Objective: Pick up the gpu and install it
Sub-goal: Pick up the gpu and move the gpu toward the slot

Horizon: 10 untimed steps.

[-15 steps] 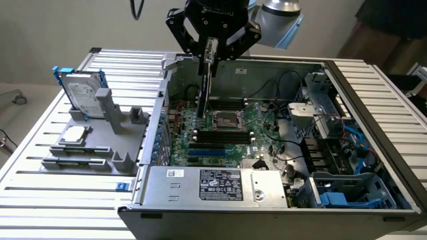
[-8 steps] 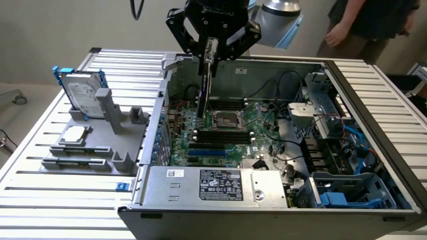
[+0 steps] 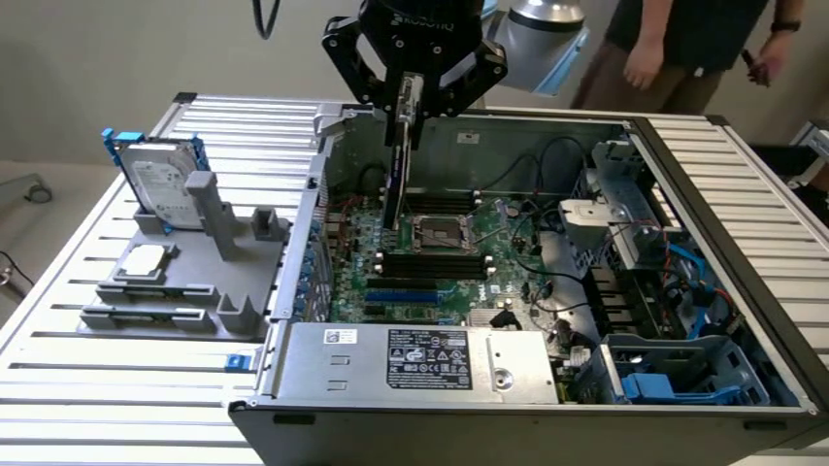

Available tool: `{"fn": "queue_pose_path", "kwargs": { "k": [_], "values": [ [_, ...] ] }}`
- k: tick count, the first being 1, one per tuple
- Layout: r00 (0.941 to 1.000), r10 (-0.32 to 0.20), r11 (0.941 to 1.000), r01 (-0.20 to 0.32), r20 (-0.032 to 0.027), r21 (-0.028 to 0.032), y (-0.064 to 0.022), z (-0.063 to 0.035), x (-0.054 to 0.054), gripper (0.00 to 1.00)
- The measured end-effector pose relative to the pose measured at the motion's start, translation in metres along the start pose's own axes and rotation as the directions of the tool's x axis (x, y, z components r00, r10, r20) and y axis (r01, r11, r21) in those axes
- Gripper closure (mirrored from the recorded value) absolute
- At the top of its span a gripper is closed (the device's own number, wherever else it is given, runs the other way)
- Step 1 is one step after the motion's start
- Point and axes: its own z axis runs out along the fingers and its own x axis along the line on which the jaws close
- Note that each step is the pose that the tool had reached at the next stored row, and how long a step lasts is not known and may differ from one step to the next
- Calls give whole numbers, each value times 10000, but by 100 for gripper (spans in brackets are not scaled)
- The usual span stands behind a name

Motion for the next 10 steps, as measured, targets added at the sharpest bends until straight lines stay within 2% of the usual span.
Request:
{"fn": "queue_pose_path", "kwargs": {
  "k": [10],
  "values": [
    [10000, 0, 10000, 0, 0, -1, 0, 0, -1, 73]
  ]
}}
